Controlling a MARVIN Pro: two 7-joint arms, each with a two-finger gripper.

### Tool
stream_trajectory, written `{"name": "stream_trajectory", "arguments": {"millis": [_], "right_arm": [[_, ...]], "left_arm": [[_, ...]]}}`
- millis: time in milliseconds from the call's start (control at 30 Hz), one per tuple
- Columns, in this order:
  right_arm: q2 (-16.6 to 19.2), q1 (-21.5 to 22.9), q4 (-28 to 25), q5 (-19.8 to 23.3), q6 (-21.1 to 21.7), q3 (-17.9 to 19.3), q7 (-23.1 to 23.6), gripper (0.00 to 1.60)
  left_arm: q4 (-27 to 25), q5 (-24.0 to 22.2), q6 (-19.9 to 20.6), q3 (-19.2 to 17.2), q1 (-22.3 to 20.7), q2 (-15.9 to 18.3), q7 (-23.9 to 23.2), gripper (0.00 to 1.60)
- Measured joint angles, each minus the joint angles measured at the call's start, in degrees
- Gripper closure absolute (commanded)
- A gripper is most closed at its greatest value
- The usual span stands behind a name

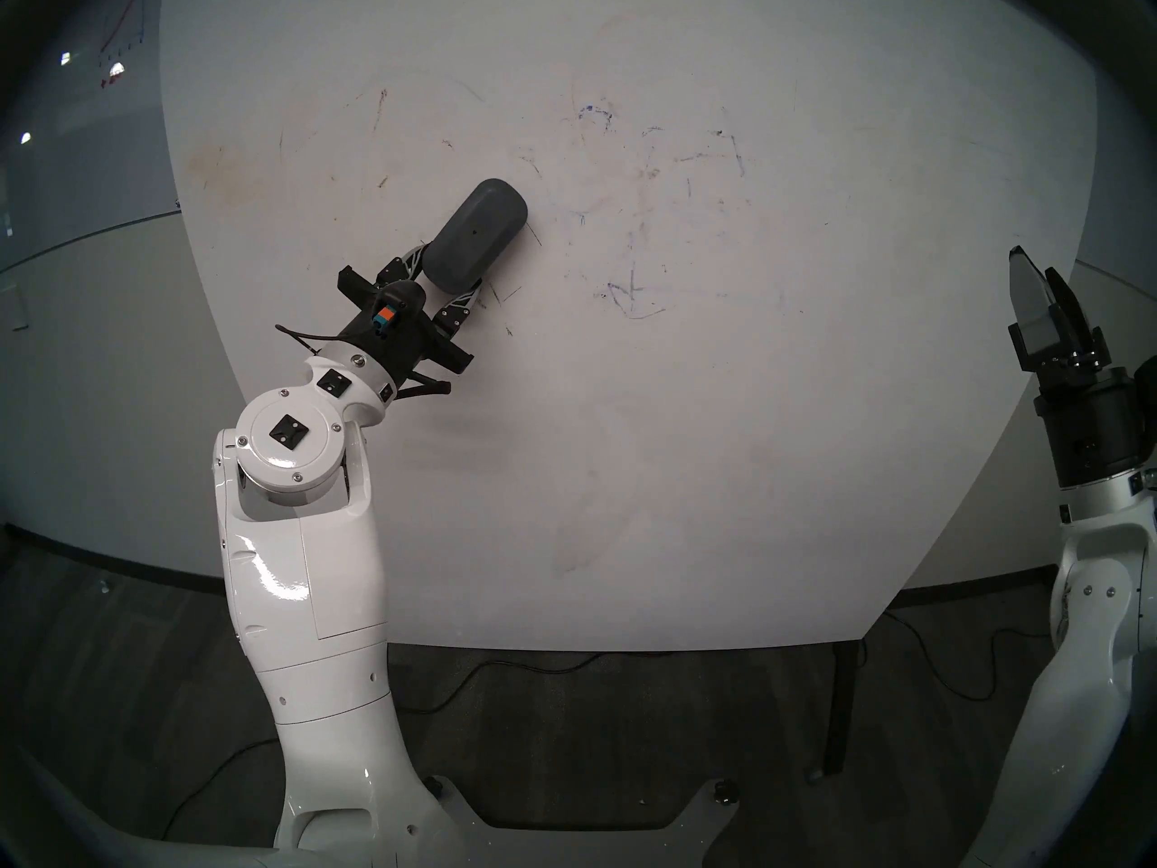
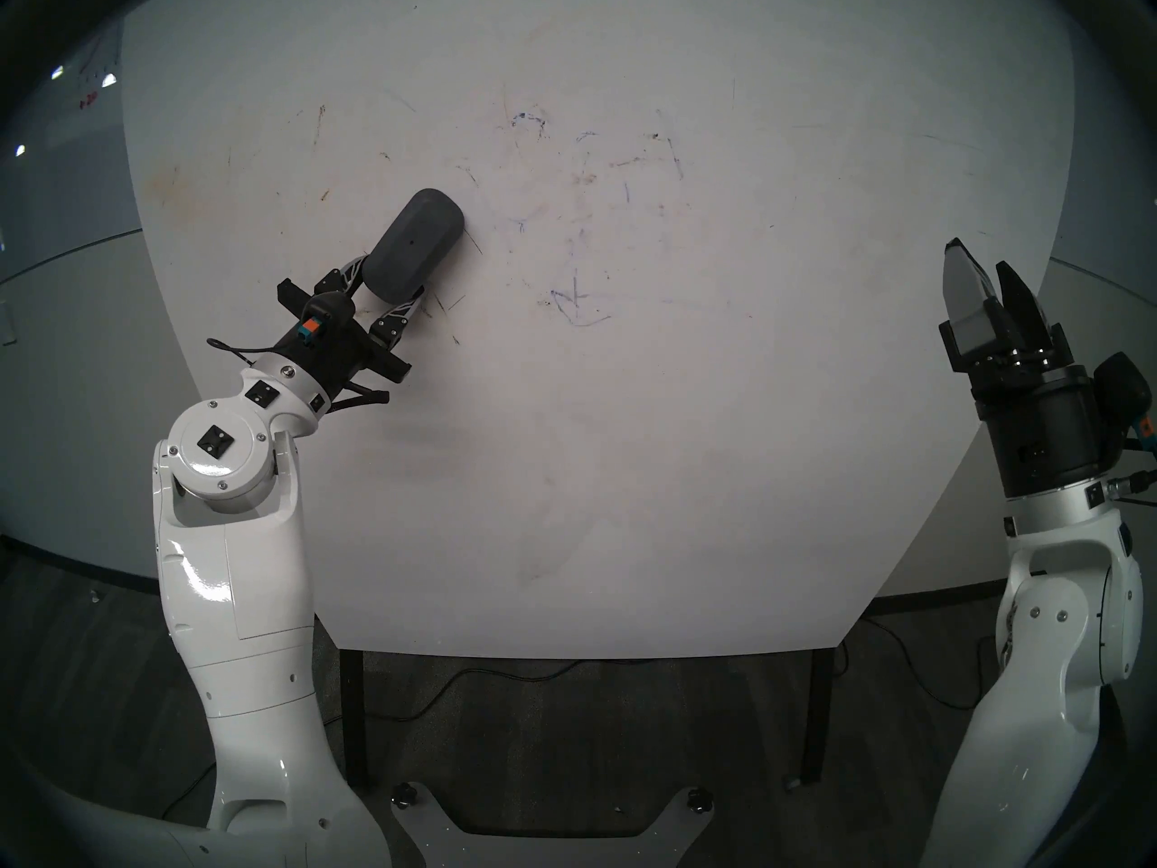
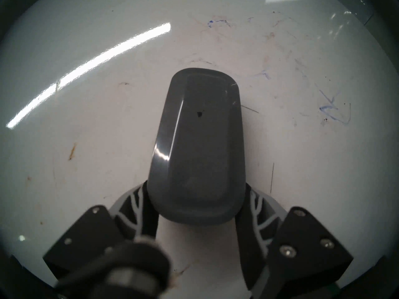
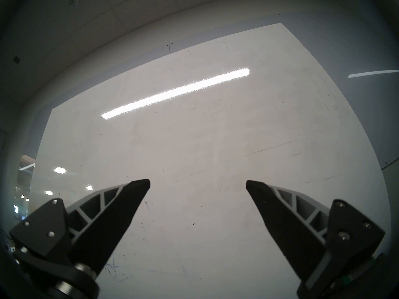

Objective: Erase all marks on the whiteboard with the eraser

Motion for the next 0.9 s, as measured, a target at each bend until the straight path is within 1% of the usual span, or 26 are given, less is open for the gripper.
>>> {"name": "stream_trajectory", "arguments": {"millis": [133,300,900], "right_arm": [[0.06,0.04,0.0,-0.02,0.0,-0.1,0.03,0.0],[0.1,0.08,0.0,-0.06,-0.02,-0.2,0.04,0.0],[0.25,0.24,0.0,-0.1,-0.34,-0.39,0.46,0.0]], "left_arm": [[0.59,-0.68,0.03,-0.24,0.52,0.24,3.41,1.6],[0.68,-1.86,1.02,-0.46,0.72,0.48,6.27,1.6],[0.29,-5.99,5.62,0.72,1.94,1.33,11.69,1.6]]}}
